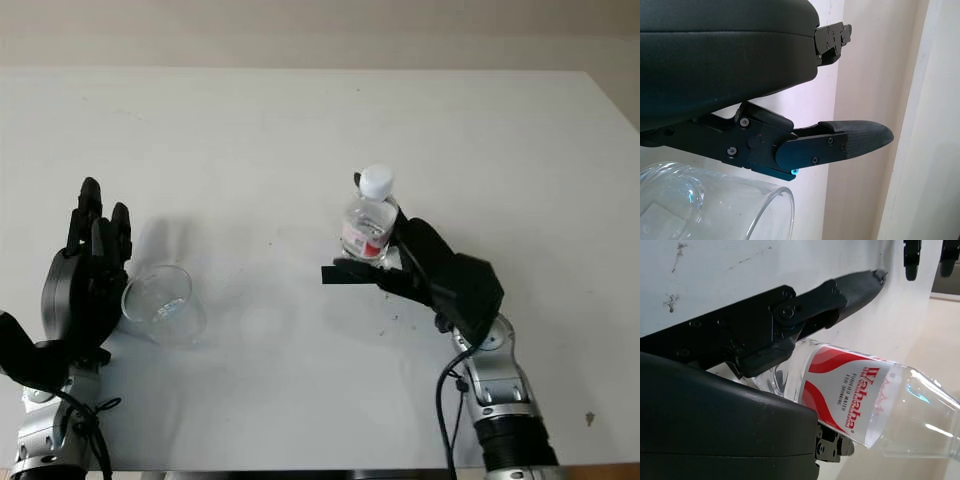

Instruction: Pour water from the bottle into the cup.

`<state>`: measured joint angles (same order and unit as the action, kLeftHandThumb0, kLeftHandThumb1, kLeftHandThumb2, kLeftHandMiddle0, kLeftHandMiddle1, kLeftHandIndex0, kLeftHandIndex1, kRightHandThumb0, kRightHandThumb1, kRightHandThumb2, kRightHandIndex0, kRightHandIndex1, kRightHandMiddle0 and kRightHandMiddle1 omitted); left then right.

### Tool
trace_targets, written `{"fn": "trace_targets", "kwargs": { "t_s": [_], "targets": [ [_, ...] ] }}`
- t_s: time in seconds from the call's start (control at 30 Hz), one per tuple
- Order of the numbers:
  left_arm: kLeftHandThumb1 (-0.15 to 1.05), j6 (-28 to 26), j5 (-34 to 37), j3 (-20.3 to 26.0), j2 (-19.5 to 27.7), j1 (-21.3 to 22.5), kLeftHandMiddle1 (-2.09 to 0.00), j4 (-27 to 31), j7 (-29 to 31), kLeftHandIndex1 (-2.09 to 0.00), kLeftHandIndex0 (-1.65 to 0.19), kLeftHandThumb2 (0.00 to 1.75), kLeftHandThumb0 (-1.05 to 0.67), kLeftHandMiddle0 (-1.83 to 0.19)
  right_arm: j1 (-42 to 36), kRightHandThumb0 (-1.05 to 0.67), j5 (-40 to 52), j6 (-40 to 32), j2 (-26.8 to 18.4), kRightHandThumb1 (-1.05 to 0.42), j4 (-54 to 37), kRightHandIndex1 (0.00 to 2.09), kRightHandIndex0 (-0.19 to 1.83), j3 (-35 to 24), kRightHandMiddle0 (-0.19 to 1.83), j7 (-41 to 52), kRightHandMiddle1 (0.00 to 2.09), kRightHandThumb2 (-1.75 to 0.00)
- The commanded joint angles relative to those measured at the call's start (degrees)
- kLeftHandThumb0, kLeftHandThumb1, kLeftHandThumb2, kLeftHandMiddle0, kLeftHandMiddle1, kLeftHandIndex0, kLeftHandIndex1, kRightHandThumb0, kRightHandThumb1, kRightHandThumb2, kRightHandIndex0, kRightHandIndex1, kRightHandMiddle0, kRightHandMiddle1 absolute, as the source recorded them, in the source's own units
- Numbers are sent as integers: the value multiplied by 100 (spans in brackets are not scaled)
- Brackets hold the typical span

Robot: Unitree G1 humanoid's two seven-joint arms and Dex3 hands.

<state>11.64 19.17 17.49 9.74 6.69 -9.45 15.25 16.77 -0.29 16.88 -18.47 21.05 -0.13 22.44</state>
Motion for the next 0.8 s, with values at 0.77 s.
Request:
{"fn": "trace_targets", "kwargs": {
  "t_s": [0.77],
  "targets": [
    [105, -32, 100, 65, 16, -282, -6, 89, 71, -5, 19, 53, -73, 16, -91, -99, 190, 1132, 414, -101, 838, 0, -19, -137, -19, -436, 0, -6]
  ]
}}
